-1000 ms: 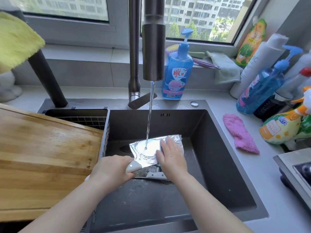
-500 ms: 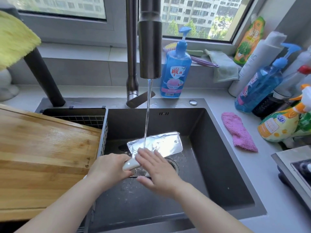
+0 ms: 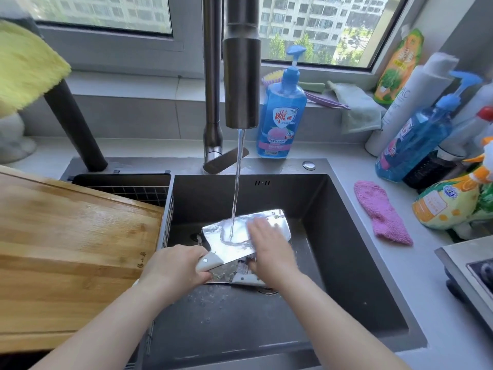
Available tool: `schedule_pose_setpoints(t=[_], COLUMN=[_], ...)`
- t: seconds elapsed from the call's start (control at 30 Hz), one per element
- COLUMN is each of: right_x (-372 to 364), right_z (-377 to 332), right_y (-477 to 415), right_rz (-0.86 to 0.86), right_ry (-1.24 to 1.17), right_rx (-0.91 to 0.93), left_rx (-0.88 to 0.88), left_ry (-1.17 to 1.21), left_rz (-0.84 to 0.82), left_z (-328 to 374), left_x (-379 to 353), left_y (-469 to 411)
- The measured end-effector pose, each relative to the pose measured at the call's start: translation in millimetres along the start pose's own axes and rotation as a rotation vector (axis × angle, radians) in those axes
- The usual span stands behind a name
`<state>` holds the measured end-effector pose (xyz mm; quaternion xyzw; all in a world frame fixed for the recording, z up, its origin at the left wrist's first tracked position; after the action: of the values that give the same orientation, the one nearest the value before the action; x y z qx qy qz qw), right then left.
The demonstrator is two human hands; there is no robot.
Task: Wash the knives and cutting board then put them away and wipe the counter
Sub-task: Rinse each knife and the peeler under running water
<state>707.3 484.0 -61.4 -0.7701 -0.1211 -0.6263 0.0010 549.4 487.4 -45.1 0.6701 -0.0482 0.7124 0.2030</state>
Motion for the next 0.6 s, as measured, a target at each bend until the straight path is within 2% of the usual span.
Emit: schedule_pose_setpoints(t=[0.07, 0.2, 0.27, 0.4, 0.47, 0.53, 0.57, 0.6], right_x=[-1, -16, -15, 6, 8, 3, -4, -13], right_z=[14, -19, -19, 20, 41, 50, 47, 39], right_y=[0, 9, 7, 7, 19, 40, 46, 47], right_rz=[0.047, 0.135, 0.147, 0.235, 0.275, 0.489, 0.516, 0.447], right_ry=[0.004, 0.066, 0.033, -0.027, -0.314, -0.744, -1.018, -1.287], right_rx=[-0.138, 0.079, 0.082, -0.154, -0.350, -0.559, -0.660, -0.735], left_rx=[0.000, -0.023, -0.028, -0.014, 0.002, 0.020, 0.027, 0.027], left_ry=[-0.007, -0.009, -0.010, 0.030, 0.037, 0.053, 0.066, 0.079], left_rz=[-0.005, 0.001, 0.008, 0.021, 0.030, 0.027, 0.026, 0.029], left_z=[0, 10, 16, 17, 16, 16, 17, 18], left_x=[-1, 1, 3, 3, 2, 1, 1, 2], left_y=[0, -4, -7, -13, -13, -15, -16, -18])
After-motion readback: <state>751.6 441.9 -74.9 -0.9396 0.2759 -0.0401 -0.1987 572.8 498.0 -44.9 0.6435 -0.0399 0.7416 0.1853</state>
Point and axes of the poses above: each hand's wrist, its own y-axis away from the middle knuckle, its own x-axis out of the back of the hand, z = x × y, the point moved 5 cm from there along -y, towards the middle knuckle, and after that the axes turned 5 degrees about -y, right-handed, at the moved point
